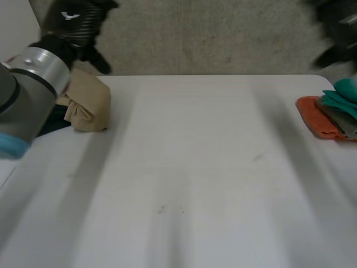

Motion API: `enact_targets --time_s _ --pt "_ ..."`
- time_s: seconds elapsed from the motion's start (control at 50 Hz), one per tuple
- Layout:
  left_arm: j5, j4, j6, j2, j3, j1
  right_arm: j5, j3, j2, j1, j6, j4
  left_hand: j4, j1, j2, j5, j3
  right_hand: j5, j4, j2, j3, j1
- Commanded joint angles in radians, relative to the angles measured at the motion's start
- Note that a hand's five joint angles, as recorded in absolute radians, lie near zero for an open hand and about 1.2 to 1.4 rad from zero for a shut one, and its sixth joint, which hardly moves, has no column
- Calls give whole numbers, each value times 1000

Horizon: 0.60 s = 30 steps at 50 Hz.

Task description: Fold the laundry.

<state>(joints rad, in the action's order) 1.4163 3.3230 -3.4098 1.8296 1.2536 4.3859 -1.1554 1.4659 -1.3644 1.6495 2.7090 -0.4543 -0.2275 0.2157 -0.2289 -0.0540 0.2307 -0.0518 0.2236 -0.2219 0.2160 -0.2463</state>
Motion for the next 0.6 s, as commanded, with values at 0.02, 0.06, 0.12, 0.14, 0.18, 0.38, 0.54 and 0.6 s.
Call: enact_targets --time_s 0.02,0.06,0.12,0.14,0.18,0.38,0.54,0.6 --pt "-123 36 -46 279 -157 228 79 204 34 228 -55 9 -138 150 -137 -137 135 52 -49 47 -42 72" --pt "-169 38 -65 344 -186 250 66 223 51 242 -69 17 -139 150 -137 -138 136 52 -49 47 -42 72" --pt "-220 47 -129 462 -258 283 34 252 86 254 -89 40 -144 156 -143 -143 141 52 -49 47 -42 72" --pt "-223 50 -152 491 -278 290 26 257 88 256 -92 46 -144 156 -143 -144 141 52 -49 47 -42 72" --pt "-226 59 -225 580 -336 309 5 272 93 260 -109 66 -144 156 -143 -144 141 52 -49 47 -42 72" --pt "-295 70 -336 862 -600 357 -17 355 94 245 -144 95 -165 177 -164 -164 162 52 -49 47 -42 72" --pt "-315 72 -336 1046 -825 362 -15 441 74 201 -147 100 -575 587 -574 -574 572 52 -49 47 -42 72" --pt "-318 82 -336 1065 -843 362 -15 453 59 176 -147 101 -880 892 -879 -879 877 52 -49 47 -42 72"
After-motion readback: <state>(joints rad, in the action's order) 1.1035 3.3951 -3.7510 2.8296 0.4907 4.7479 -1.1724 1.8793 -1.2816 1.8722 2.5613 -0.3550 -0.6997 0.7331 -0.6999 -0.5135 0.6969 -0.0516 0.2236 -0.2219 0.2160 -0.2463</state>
